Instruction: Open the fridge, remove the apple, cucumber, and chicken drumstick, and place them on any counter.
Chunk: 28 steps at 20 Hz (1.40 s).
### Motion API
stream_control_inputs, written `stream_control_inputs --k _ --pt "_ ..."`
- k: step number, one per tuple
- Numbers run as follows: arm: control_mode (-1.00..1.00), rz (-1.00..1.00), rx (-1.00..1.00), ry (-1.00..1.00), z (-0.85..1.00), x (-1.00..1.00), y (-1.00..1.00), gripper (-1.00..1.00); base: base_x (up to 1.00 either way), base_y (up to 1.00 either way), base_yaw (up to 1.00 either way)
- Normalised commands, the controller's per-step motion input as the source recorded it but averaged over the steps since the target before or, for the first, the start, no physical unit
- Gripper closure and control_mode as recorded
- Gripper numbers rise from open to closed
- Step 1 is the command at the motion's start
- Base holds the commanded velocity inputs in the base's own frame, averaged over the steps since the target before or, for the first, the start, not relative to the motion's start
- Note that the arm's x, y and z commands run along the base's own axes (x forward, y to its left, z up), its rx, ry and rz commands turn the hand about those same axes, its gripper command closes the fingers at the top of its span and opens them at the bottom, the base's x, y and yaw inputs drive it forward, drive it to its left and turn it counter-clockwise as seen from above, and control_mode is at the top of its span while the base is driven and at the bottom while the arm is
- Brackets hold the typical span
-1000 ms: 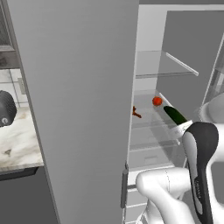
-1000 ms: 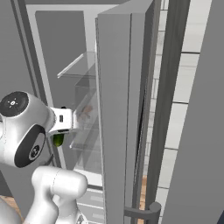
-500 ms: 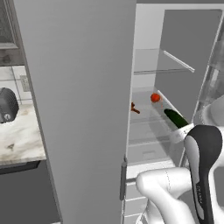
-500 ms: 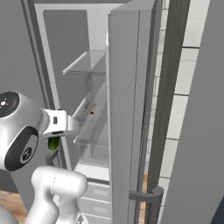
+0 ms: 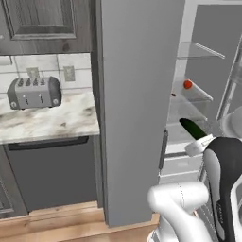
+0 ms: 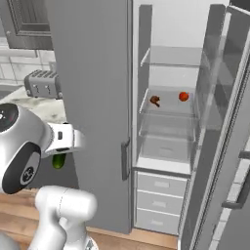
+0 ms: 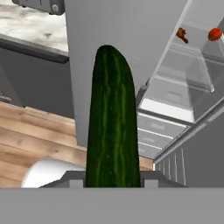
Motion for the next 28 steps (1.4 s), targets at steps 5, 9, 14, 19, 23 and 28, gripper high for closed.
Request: stream_control_inputs --k 5,9,14,19,23,28 --pt "1.00 0.00 0.00 0.00 0.00 0.00 0.00 1.00 0.06 1.00 0.03" --pt "1.00 0.00 0.00 0.00 0.00 0.00 0.00 1.00 0.51 0.99 0.00" --pt "1.00 0.00 0.00 0.00 0.00 0.00 0.00 1.00 0.79 0.65 0.00" --pt "1.00 0.00 0.00 0.00 0.00 0.00 0.00 1.00 1.00 0.36 0.00" --pt "1.00 0.00 0.00 0.00 0.00 0.00 0.00 1.00 0.70 0.37 0.00" --pt "1.00 0.00 0.00 0.00 0.00 0.00 0.00 1.00 -0.02 0.66 0.00"
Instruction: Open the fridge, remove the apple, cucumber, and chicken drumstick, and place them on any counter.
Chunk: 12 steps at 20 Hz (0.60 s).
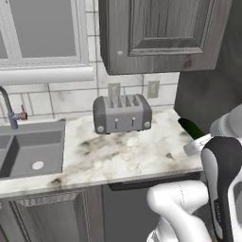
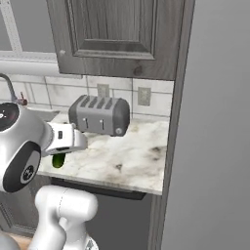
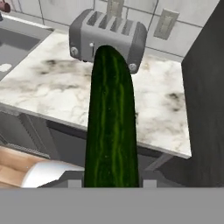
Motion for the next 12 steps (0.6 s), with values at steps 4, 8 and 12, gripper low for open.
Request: stream_control_inputs --k 4,8,12 --pt "-1.00 0.00 -0.01 0.02 -0.11 0.00 0.10 1.00 -0.10 0.46 0.00" --pt "-1.00 0.00 0.00 0.10 -0.28 0.35 0.19 1.00 0.00 0.00 0.00" --pt "-1.00 0.00 0.00 0.17 -0.26 0.18 0.02 1.00 0.00 0.00 0.00"
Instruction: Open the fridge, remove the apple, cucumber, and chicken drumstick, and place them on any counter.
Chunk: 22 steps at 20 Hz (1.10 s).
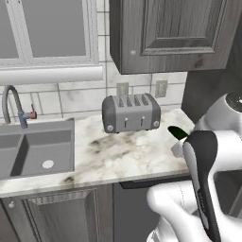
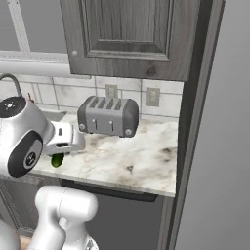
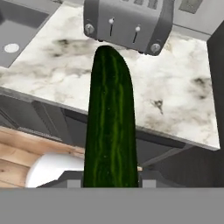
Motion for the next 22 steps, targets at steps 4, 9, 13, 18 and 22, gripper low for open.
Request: stream_control_inputs --k 4,9,13,18,22 --pt "-1.00 0.00 0.00 0.22 -0.43 0.22 0.00 1.00 0.00 0.00 0.00" --pt "-1.00 0.00 -0.01 0.14 -0.64 0.48 0.08 1.00 0.00 0.00 0.00" --pt "-1.00 0.10 0.00 0.01 -0.45 0.92 0.02 1.00 0.00 0.00 0.00" --pt "-1.00 0.19 0.00 -0.01 -0.36 0.91 0.00 1.00 0.00 0.00 0.00" --pt "-1.00 0.15 0.00 -0.02 -0.36 0.80 0.00 1.00 0.00 0.00 0.00"
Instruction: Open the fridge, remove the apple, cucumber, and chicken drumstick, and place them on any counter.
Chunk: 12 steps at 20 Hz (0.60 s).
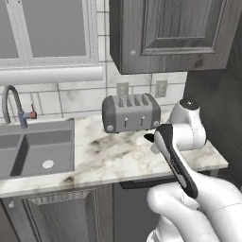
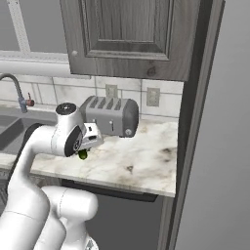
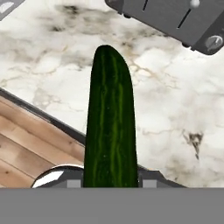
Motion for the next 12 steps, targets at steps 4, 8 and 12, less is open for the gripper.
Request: stream_control_inputs --k 4,8,12 --pt "-1.00 0.05 0.00 0.05 -0.32 0.71 0.00 1.00 0.00 0.00 0.00" --pt "-1.00 0.00 0.00 0.01 -0.41 0.51 0.01 1.00 0.00 0.00 0.00" --pt "-1.00 0.00 0.00 0.00 -0.43 0.36 0.04 1.00 0.00 0.00 0.00"
